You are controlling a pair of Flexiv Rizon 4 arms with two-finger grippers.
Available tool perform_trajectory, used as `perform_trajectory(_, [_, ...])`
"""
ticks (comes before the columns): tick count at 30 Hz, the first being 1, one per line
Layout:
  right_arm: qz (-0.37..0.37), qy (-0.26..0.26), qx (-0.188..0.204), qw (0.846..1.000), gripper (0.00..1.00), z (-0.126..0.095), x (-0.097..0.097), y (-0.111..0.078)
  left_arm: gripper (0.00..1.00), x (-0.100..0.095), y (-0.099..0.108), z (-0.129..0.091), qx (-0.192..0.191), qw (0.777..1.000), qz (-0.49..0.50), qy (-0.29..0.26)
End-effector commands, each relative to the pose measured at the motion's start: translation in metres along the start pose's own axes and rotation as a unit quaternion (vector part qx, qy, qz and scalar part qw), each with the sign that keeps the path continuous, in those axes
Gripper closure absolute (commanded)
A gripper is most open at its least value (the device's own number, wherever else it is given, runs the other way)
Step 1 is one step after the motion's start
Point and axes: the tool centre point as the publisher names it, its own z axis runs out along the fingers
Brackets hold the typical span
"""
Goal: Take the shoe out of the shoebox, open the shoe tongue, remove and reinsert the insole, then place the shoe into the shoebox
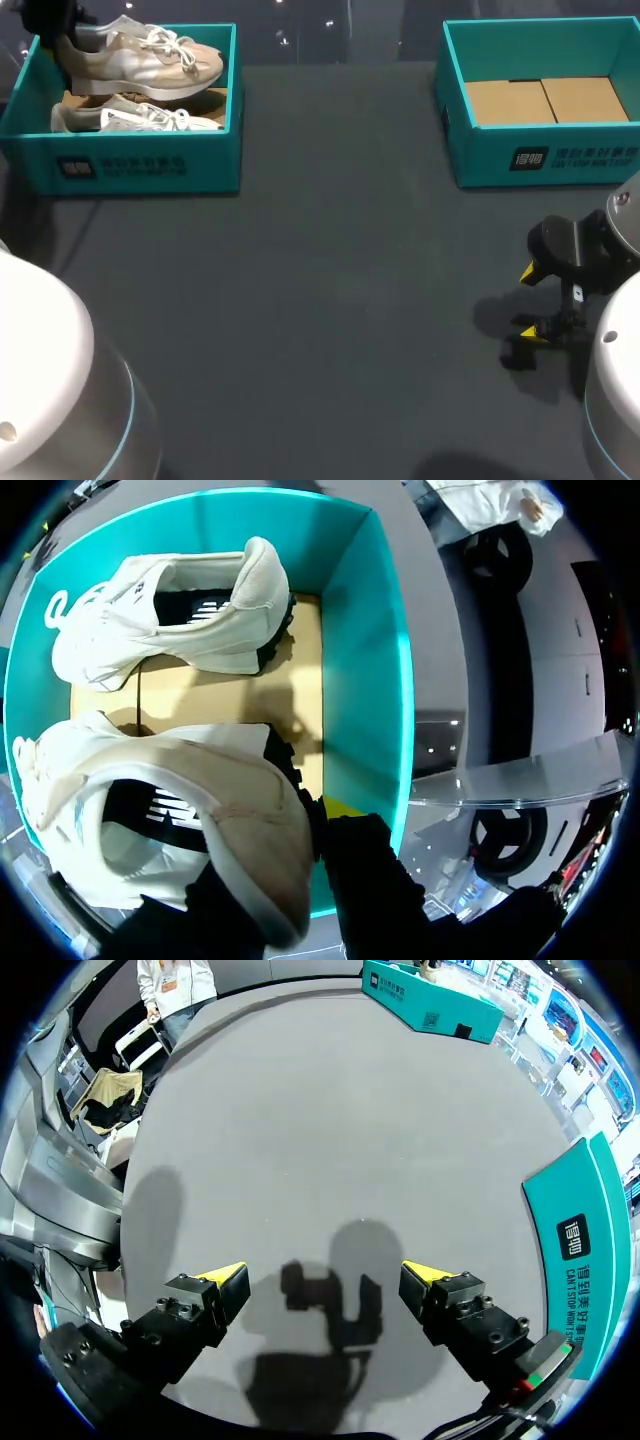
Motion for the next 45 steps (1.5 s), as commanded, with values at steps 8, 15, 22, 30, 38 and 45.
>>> perform_trajectory(8, [0.0,-0.002,0.0,1.0,0.0,-0.001,0.002,0.0,1.0,-0.007,0.017,0.023,-0.007,1.0,0.001,0.004])
perform_trajectory(15, [0.0,-0.002,0.0,1.0,0.0,-0.001,0.002,0.0,1.0,-0.015,0.017,0.034,-0.005,1.0,0.009,0.006])
perform_trajectory(22, [0.0,-0.002,0.0,1.0,0.0,-0.001,0.002,0.0,1.0,-0.018,0.015,0.045,0.0,1.0,0.019,0.007])
perform_trajectory(30, [0.0,-0.002,0.0,1.0,0.0,-0.001,0.002,0.0,0.95,-0.02,0.015,0.054,-0.003,1.0,0.025,-0.011])
perform_trajectory(38, [0.0,-0.002,0.0,1.0,0.0,-0.001,0.002,0.0,0.67,-0.021,0.013,0.061,0.001,1.0,0.021,-0.014])
perform_trajectory(45, [0.0,-0.002,0.0,1.0,0.0,-0.001,0.002,0.0,0.49,-0.02,0.008,0.053,0.002,0.999,0.018,-0.029])
